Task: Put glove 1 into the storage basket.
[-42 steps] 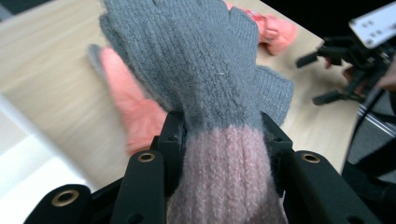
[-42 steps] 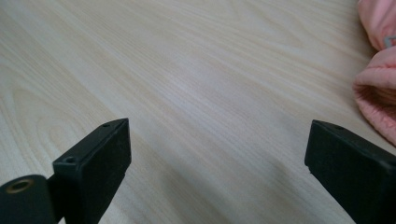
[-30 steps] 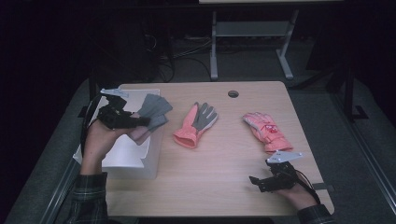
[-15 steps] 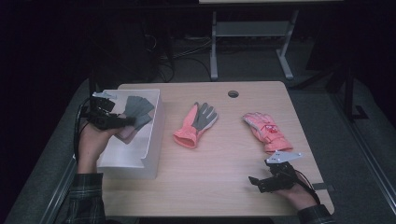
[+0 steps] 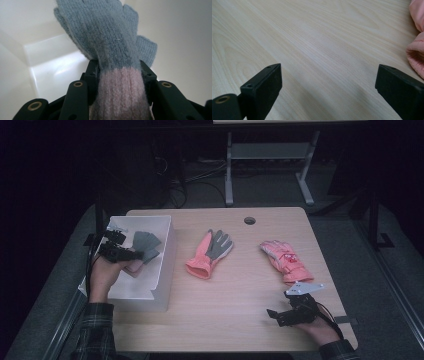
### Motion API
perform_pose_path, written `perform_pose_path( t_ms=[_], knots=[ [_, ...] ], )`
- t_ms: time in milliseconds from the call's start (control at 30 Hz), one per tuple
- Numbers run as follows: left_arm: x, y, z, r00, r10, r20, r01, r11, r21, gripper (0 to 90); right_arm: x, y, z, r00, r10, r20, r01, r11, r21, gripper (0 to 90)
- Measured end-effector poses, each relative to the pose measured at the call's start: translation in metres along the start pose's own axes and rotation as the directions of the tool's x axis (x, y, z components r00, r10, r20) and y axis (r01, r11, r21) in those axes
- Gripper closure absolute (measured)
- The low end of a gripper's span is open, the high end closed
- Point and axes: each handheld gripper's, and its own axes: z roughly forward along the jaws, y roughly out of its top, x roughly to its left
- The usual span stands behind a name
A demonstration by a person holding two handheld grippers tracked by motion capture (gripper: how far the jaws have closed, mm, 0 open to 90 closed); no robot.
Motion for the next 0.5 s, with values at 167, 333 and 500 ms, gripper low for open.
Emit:
perform_pose_path(
  t_ms=[167, 333, 500],
  knots=[
    [0.006, -0.005, 0.013, 0.9998, -0.013, -0.012, 0.014, 0.9996, 0.027, 60.6, 0.000, 0.000, 0.000, 1.0000, 0.000, 0.001, 0.000, 1.000, 0.000, 6.6],
    [0.008, -0.010, 0.025, 0.9992, -0.019, -0.035, 0.021, 0.9978, 0.063, 60.6, 0.000, 0.000, 0.000, 1.0000, 0.000, 0.002, 0.000, 1.000, 0.000, 6.7],
    [0.012, -0.014, 0.029, 0.9986, -0.024, -0.047, 0.027, 0.9968, 0.074, 60.3, 0.000, -0.001, -0.001, 1.0000, -0.003, 0.002, 0.003, 1.000, -0.003, 6.7]
  ],
)
